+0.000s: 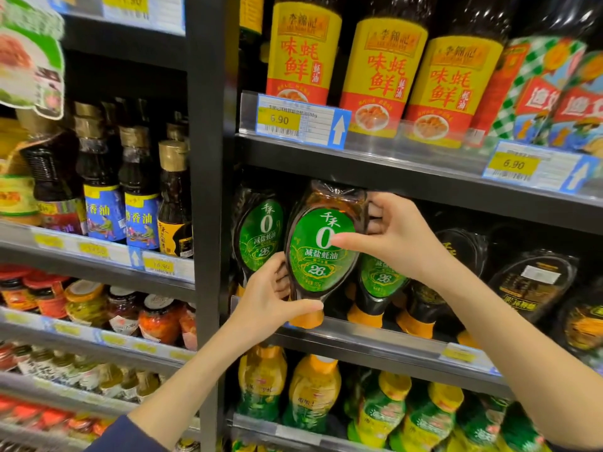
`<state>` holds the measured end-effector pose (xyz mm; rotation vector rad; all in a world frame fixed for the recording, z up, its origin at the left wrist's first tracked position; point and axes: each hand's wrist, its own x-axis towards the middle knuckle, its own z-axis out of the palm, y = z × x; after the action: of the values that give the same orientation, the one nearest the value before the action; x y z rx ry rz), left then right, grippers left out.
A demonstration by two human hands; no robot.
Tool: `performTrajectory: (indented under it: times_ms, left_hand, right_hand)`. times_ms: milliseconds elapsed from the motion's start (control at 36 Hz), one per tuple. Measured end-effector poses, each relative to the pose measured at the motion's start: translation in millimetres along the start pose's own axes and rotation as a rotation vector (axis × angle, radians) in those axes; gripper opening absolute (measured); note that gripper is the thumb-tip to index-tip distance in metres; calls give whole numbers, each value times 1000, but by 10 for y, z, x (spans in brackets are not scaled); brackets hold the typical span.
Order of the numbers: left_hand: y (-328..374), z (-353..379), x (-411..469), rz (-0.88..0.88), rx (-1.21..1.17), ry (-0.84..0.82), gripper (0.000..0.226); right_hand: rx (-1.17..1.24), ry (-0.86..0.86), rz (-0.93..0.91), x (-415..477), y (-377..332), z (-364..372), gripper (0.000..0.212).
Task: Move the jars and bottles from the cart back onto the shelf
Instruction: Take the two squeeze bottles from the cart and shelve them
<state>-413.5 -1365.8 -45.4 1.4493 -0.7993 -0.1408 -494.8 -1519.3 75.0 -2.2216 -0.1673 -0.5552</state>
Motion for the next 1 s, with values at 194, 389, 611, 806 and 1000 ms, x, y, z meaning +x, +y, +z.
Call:
performTrajectory:
  times_ms: [194, 389, 611, 806, 1000]
  left_hand:
    - [-114, 39, 116, 16, 36, 0, 69]
    - [-226, 69, 245, 23, 53, 8, 69]
    - [-250, 59, 418, 17, 146, 21, 76]
    - [-338, 39, 428, -68, 228, -34, 86]
    - [-439, 41, 427, -170, 324, -50, 110]
  right_hand:
    - [-34, 27, -59, 15, 61, -8, 62]
    - [-154, 62, -96, 91, 87, -21, 48]
    - [-152, 28, -43, 172, 139, -43, 51]
    - [-312, -19, 124, 216, 195, -94, 83]
    - [-535, -95, 208, 302, 124, -80, 75]
